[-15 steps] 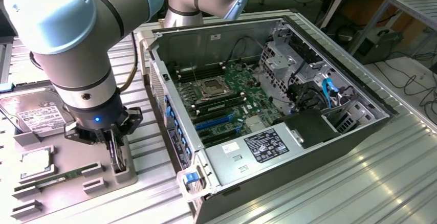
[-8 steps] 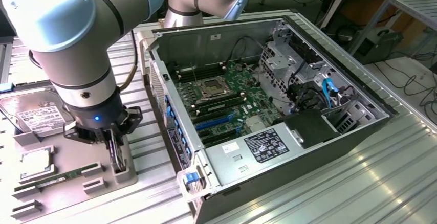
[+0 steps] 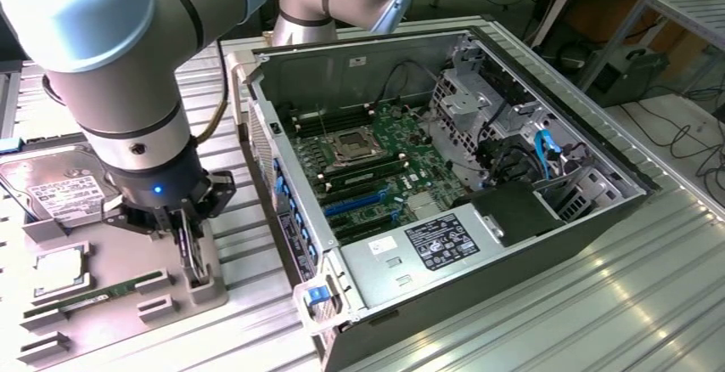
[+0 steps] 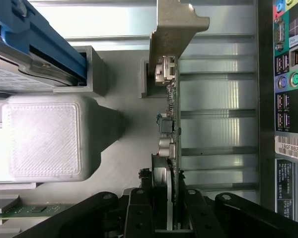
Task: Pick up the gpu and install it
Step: 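Pick up the gpu and move the gpu toward the slot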
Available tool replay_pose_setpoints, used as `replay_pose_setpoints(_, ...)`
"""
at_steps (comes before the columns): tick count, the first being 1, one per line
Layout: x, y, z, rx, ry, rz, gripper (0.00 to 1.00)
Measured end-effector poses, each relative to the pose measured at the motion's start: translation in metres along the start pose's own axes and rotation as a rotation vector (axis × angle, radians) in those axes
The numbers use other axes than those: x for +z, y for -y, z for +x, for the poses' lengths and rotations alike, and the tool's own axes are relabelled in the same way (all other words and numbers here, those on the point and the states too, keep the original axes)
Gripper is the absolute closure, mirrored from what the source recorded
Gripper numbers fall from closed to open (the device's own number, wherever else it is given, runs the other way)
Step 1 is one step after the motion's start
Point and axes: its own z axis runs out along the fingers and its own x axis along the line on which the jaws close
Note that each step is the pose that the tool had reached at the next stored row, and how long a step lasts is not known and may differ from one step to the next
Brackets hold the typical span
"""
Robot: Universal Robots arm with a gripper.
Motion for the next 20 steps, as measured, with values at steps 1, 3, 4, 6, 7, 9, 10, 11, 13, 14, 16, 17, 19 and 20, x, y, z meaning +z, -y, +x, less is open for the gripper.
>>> replay_pose_setpoints(1,-0.0018,-0.0001,0.000,0.000,0.0000,0.0000,0.72)
replay_pose_setpoints(3,-0.0056,-0.0003,0.000,0.000,0.0001,-0.0001,0.72)
replay_pose_setpoints(4,-0.0096,-0.0005,0.000,0.000,0.0000,0.0000,0.72)
replay_pose_setpoints(6,-0.0137,-0.0007,0.000,0.000,0.0000,0.0000,0.72)
replay_pose_setpoints(7,-0.0161,-0.0008,-0.001,0.000,0.0000,0.0000,0.72)
replay_pose_setpoints(9,-0.0207,-0.0010,-0.001,0.000,0.0000,0.0000,0.72)
replay_pose_setpoints(10,-0.0227,-0.0011,-0.001,0.000,-0.0001,0.0001,0.72)
replay_pose_setpoints(11,-0.0249,-0.0012,-0.001,0.000,0.0000,0.0000,0.72)
replay_pose_setpoints(13,-0.0290,-0.0015,-0.001,0.000,0.0001,0.0000,0.72)
replay_pose_setpoints(14,-0.0310,-0.0015,-0.001,0.000,0.0001,0.0000,0.72)
replay_pose_setpoints(16,-0.0347,-0.0017,-0.001,0.000,0.0000,0.0001,0.72)
replay_pose_setpoints(17,-0.0369,-0.0018,-0.001,0.000,-0.0001,0.0001,0.72)
replay_pose_setpoints(19,-0.0402,-0.0020,-0.002,0.000,0.0000,0.0000,0.72)
replay_pose_setpoints(20,-0.0419,-0.0021,-0.002,0.000,-0.0001,0.0001,0.72)
